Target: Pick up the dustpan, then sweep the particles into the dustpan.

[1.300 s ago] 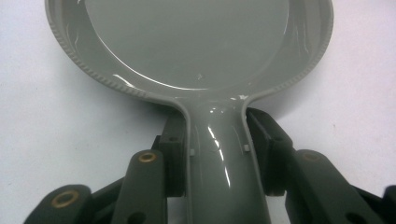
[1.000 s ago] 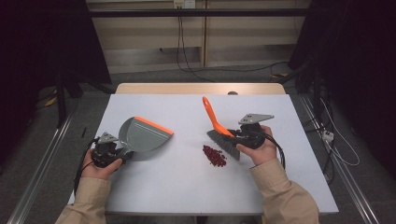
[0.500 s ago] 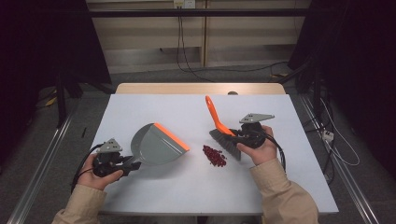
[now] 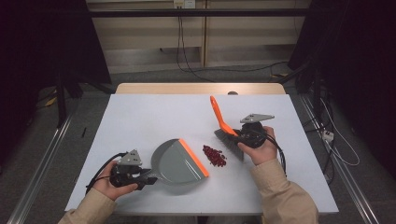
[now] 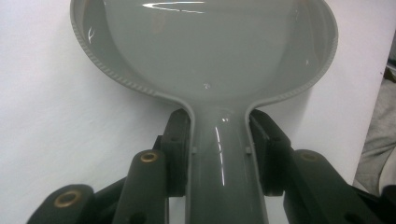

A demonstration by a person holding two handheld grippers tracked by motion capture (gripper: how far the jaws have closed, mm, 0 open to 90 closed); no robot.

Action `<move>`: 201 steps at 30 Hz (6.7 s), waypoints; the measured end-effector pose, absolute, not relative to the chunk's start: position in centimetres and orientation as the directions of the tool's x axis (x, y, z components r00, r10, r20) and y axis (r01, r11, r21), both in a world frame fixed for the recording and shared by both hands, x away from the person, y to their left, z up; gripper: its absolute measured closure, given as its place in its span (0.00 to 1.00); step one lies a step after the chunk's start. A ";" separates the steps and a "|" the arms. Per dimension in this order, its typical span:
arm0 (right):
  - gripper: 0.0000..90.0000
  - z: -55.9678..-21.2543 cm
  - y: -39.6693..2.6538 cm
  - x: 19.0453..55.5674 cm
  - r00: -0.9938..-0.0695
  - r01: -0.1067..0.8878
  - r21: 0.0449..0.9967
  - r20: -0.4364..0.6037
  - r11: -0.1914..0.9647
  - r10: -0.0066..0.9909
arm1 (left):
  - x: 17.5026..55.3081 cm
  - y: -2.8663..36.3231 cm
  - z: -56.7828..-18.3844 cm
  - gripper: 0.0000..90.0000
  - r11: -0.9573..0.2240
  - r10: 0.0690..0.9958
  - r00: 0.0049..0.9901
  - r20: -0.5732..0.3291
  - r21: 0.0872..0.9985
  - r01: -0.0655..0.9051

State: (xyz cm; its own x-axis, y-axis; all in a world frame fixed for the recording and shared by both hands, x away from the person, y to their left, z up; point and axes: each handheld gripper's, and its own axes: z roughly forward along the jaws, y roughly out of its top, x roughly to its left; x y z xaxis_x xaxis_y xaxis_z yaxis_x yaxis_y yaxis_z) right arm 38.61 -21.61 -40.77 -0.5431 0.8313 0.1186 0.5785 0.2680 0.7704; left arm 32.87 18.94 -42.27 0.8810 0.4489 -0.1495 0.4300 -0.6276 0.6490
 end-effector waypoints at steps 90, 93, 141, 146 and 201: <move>0.79 -41.6 -17.2 35.0 -0.485 0.585 0.747 0.010 0.316 0.875 | 32.1 16.2 -42.6 0.69 -0.682 0.417 0.895 -0.155 0.598 0.422; 0.79 -41.6 -17.0 34.9 -0.480 0.590 0.748 0.022 0.304 0.877 | 32.2 16.0 -42.6 0.69 -0.681 0.416 0.896 -0.157 0.599 0.422; 0.79 -39.3 -12.8 34.1 -0.510 0.543 0.811 0.114 0.216 0.853 | 32.6 16.0 -42.7 0.70 -0.671 0.428 0.885 -0.182 0.593 0.446; 0.79 -40.1 -14.9 35.8 -0.449 0.540 0.807 0.036 0.239 0.893 | 32.6 16.0 -42.7 0.69 -0.670 0.428 0.884 -0.186 0.591 0.449; 0.79 -40.3 -17.4 35.5 -0.517 0.531 0.822 0.124 0.204 0.847 | 32.8 13.9 -43.2 0.70 -0.727 0.415 0.905 -0.097 0.562 0.394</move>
